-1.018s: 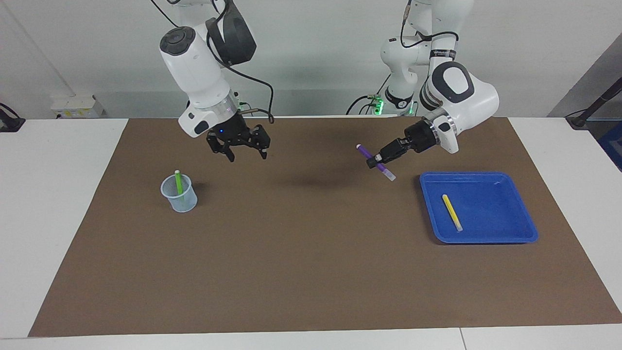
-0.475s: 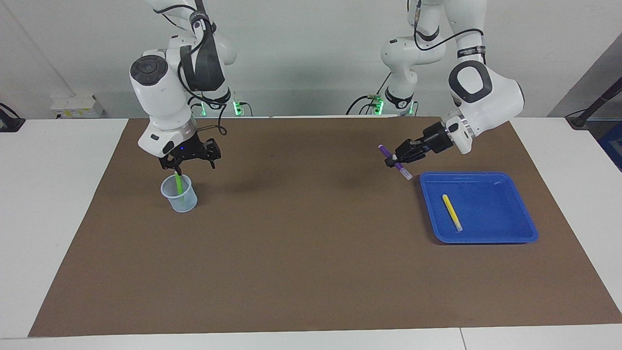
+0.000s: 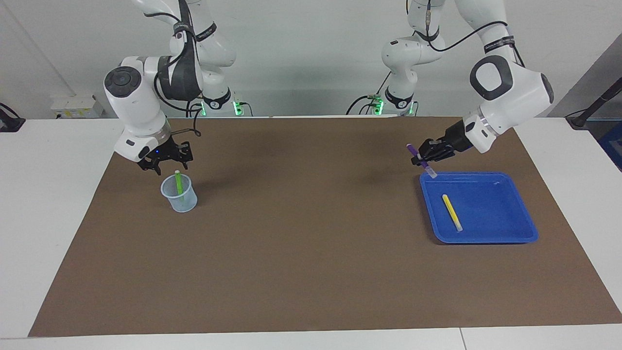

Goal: Right arm passes pens to left for tray arrangement
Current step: 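Place the purple pen in the tray with the left gripper while the right gripper returns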

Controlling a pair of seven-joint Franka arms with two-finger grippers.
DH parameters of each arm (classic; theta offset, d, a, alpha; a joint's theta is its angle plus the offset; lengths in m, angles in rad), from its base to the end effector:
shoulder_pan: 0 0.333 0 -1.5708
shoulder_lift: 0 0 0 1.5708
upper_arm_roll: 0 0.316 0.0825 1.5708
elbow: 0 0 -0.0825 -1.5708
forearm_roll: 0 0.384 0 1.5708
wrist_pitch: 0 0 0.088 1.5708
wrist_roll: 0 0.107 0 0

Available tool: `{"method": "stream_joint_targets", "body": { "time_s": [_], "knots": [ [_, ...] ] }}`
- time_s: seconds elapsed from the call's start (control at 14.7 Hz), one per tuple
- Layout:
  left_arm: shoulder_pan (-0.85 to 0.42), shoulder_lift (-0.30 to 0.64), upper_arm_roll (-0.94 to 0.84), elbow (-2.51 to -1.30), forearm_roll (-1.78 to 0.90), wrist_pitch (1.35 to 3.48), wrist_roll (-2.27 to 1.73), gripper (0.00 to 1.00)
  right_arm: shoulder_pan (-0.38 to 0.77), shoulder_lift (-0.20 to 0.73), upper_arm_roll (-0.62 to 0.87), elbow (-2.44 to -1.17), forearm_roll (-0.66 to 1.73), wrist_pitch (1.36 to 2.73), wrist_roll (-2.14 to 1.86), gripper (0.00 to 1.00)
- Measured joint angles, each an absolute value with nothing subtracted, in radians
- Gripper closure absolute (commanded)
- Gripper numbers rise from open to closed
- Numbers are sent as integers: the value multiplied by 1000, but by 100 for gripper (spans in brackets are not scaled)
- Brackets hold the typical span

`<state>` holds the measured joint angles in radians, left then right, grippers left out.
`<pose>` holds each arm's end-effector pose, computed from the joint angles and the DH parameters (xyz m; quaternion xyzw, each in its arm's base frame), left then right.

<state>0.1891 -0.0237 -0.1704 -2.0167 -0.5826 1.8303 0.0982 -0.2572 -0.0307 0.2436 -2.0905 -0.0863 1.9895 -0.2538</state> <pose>0.5348 -0.0350 0.4607 0.9583 0.0582 -0.0620 0.2728 0.5309 -0.0119 0.4307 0.9889 0.1382 -0.0410 0.0373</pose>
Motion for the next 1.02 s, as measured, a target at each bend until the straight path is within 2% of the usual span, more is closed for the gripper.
{"method": "stream_joint_targets", "body": {
  "time_s": [0.48, 0.61, 1.02],
  "knots": [
    [220, 9, -169, -1947, -259, 1821, 129, 100, -269, -16, 244, -2140, -86, 2041, -225, 35],
    [244, 18, -168, -1935, -199, 1842, 167, 100, -287, -16, 244, -2152, -86, 2039, -224, 40],
    [311, 37, -166, -1933, -86, 1922, 230, 100, -321, -16, 247, -2170, -76, 2024, -135, 40]
  ]
}}
